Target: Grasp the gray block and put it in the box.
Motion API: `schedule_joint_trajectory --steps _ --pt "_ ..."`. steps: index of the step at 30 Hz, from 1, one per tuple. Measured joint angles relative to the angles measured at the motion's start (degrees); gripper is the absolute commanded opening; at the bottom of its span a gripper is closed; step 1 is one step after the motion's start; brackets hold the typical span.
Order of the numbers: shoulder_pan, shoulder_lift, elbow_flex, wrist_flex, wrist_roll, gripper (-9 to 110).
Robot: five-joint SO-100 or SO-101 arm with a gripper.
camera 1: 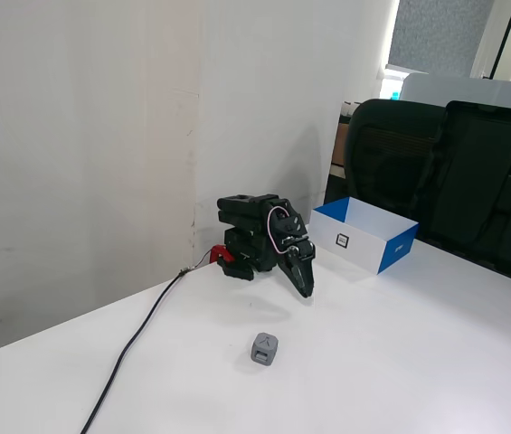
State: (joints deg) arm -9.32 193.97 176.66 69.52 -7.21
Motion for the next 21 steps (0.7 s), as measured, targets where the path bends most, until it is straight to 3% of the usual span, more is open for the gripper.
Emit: schedule_joint_trajectory --steps 21 --pt "3.4 0.6 -7.6 5.4 -0.8 0"
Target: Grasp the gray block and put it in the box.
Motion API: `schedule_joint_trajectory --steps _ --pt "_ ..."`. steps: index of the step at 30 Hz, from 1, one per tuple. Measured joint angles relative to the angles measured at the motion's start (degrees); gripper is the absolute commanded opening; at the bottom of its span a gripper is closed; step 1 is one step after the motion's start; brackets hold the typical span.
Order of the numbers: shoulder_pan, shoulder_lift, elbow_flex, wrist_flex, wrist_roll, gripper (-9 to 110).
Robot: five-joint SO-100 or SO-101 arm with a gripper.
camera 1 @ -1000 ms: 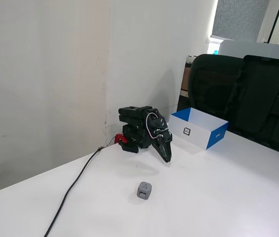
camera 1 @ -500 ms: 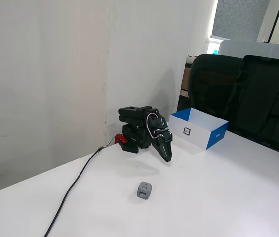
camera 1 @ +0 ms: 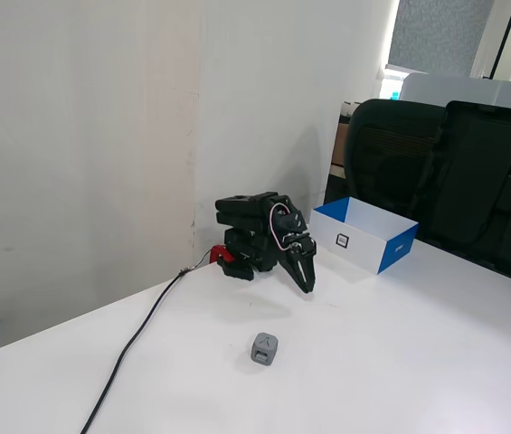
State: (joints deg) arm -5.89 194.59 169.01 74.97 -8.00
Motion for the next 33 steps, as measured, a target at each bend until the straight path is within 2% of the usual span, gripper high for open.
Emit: schedule_joint_trajectory --steps 5,18,33 --pt "-1.3 -3.2 -5.0 0.1 1.1 0" --pt "-9.8 -35.3 -32.3 -1.0 4.2 1" --pt "-19.4 -50.3 -41.8 3.7 -13.3 1"
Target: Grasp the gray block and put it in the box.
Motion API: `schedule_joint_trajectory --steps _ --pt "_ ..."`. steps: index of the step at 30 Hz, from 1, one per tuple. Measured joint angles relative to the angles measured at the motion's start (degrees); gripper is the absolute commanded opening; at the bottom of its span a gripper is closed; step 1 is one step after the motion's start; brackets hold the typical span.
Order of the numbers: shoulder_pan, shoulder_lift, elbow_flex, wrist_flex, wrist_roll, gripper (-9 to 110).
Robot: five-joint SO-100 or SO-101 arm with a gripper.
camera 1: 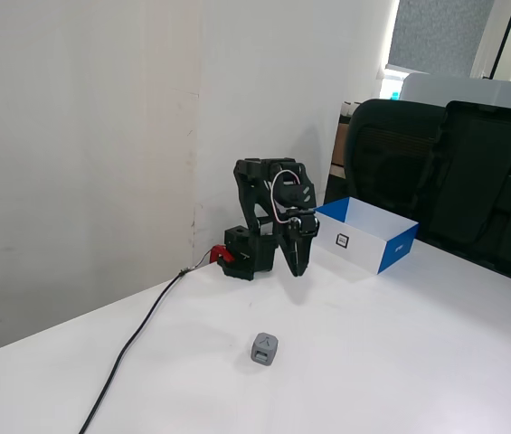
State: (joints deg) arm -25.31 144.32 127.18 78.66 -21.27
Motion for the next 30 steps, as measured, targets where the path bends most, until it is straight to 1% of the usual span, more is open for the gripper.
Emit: schedule_joint_trajectory --steps 7,15,23,30 --pt "-5.3 -9.1 -6.3 0.2 -6.9 2" --pt "-10.5 -23.7 -17.2 1.4 -11.2 2" --pt "-13.8 -32.7 -18.7 1.4 -16.5 2" --pt "-16.7 -39.0 -25.1 1.4 -18.7 3"
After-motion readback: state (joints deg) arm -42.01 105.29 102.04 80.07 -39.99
